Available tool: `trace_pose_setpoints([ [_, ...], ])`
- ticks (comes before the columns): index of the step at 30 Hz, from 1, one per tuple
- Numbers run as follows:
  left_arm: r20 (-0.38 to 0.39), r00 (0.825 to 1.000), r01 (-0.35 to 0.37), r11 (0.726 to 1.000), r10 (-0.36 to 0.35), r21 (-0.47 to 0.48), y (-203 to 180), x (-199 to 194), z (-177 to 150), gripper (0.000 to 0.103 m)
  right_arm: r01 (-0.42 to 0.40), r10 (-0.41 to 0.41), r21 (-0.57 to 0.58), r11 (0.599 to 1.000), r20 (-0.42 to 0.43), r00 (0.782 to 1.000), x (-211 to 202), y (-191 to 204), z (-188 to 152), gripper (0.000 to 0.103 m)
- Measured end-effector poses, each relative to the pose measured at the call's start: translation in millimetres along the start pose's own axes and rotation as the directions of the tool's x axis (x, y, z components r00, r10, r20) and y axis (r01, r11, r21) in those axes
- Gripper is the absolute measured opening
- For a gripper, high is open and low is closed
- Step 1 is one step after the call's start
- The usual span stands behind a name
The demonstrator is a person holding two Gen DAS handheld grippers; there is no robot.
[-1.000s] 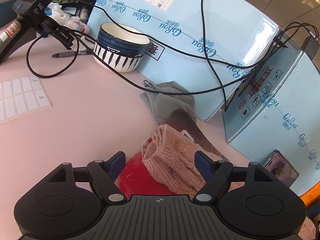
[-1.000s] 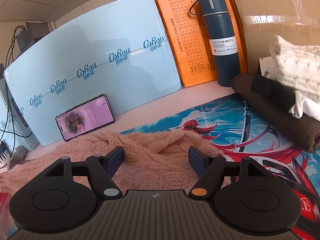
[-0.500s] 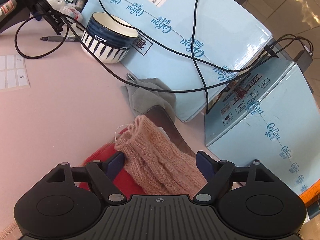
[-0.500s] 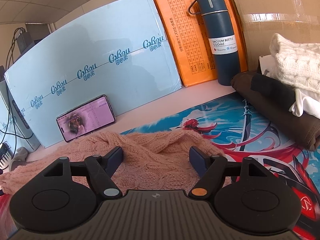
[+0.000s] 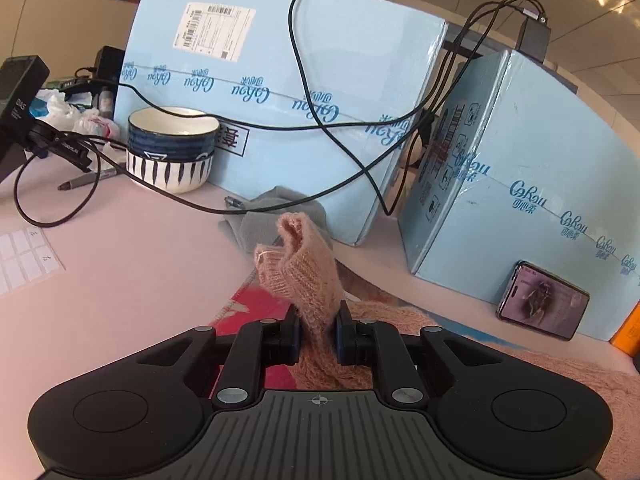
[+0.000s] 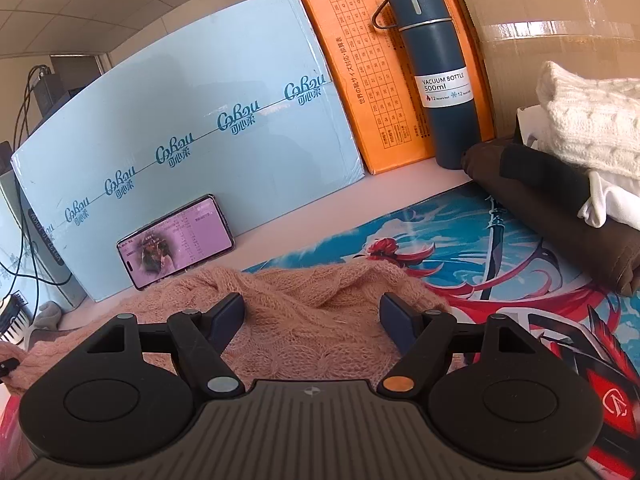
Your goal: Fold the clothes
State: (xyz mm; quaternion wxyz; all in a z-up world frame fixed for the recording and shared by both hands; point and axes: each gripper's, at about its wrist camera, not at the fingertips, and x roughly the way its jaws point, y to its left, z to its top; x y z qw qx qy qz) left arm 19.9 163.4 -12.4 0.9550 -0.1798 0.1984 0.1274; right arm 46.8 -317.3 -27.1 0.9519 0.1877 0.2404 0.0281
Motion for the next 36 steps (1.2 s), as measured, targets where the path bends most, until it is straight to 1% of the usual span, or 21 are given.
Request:
trace_pose_setpoints([
  [4,0.048,0.999,-0.02,1.0,0.02,0.003,13.7,-45.1,-12.4,0.015,-0.014,0.014,0.0,1.0,0.006,1.0,-2.0,0.5,-0.1,0.073],
  [5,0.052,0.998,-0.047,0.999,0.046,0.018,16.1,-51.1,-14.4,0.015,-0.019,0.019,0.0,1.0,0.009,1.0,-2.8,0.8,-0.2,0.073],
  [7,0.064,0.989,-0.135,0.989,0.131,0.053,19.6,-55.4,-14.4,0.015,-0.035,0.035,-0.001,0.999,0.014,0.999,-4.6,1.7,-0.3,0.073],
  [9,0.087,0.971,-0.231,0.969,0.224,0.082,20.7,-56.6,-11.9,0.015,-0.047,0.047,-0.013,0.999,0.008,0.999,-5.1,4.0,-1.3,0.073],
  [10,0.109,0.965,-0.248,0.963,0.237,0.104,16.3,-58.6,-11.2,0.015,-0.05,0.05,-0.02,0.999,0.004,0.999,-5.0,5.4,-1.9,0.073],
  [13,0.183,0.961,-0.241,0.953,0.207,0.185,-7.2,-67.3,-10.9,0.015,-0.051,0.05,-0.06,0.997,-0.018,0.999,-2.5,11.1,-5.1,0.075],
  [15,0.213,0.965,-0.205,0.946,0.152,0.253,-30.8,-72.5,-14.5,0.016,-0.042,0.04,-0.087,0.995,-0.027,0.999,-0.5,15.0,-7.9,0.075],
  [16,0.21,0.971,-0.176,0.943,0.118,0.282,-42.1,-72.8,-17.1,0.019,-0.035,0.033,-0.099,0.994,-0.028,0.999,0.2,16.7,-9.3,0.075],
  [18,0.19,0.981,-0.108,0.937,0.045,0.333,-63.4,-71.5,-22.6,0.019,-0.03,0.027,-0.108,0.994,-0.033,0.999,1.4,17.6,-10.5,0.076],
  [21,0.138,0.99,-0.018,0.924,-0.038,0.381,-88.9,-65.6,-32.2,0.019,-0.028,0.024,-0.111,0.993,-0.04,0.999,3.2,17.4,-11.3,0.076],
  [24,0.07,0.993,0.061,0.919,-0.096,0.39,-105.3,-57.8,-40.7,0.019,-0.026,0.021,-0.112,0.993,-0.047,0.999,4.8,17.0,-11.9,0.076],
  [25,0.044,0.992,0.096,0.918,-0.122,0.386,-108.8,-55.9,-43.1,0.024,-0.028,0.022,-0.111,0.993,-0.048,0.999,5.0,16.9,-11.9,0.076],
  [26,0.018,0.988,0.134,0.916,-0.152,0.379,-111.6,-54.5,-45.5,0.04,-0.029,0.024,-0.11,0.993,-0.049,0.999,5.2,16.7,-11.9,0.076],
  [27,-0.002,0.981,0.182,0.913,-0.194,0.365,-112.1,-54.5,-47.2,0.053,-0.031,0.025,-0.11,0.994,-0.049,0.998,5.3,16.6,-11.8,0.076],
  [28,-0.019,0.97,0.234,0.908,-0.243,0.348,-111.2,-55.3,-48.5,0.08,-0.033,0.028,-0.109,0.993,-0.049,0.998,5.0,16.7,-11.7,0.076],
  [29,-0.027,0.958,0.279,0.908,-0.285,0.311,-108.0,-56.3,-47.7,0.09,-0.035,0.03,-0.109,0.993,-0.048,0.998,4.6,16.9,-11.6,0.076],
  [30,-0.03,0.946,0.32,0.91,-0.324,0.263,-103.5,-57.3,-45.9,0.091,-0.037,0.032,-0.109,0.993,-0.048,0.998,4.3,17.0,-11.6,0.076],
  [32,-0.029,0.917,0.398,0.903,-0.399,0.164,-94.5,-59.4,-42.2,0.092,-0.04,0.035,-0.109,0.993,-0.049,0.998,4.1,17.3,-11.3,0.076],
  [33,-0.039,0.906,0.423,0.901,-0.422,0.095,-88.8,-57.0,-40.4,0.094,-0.041,0.036,-0.109,0.993,-0.049,0.998,3.9,17.4,-11.2,0.076],
  [35,-0.081,0.889,0.447,0.892,-0.451,-0.066,-76.1,-45.7,-37.7,0.095,-0.043,0.038,-0.11,0.993,-0.05,0.998,3.9,17.7,-11.1,0.076],
  [36,-0.112,0.886,0.436,0.891,-0.45,-0.128,-70.4,-36.8,-38.5,0.095,-0.044,0.038,-0.111,0.993,-0.052,0.998,3.9,18.0,-11.0,0.076],
])
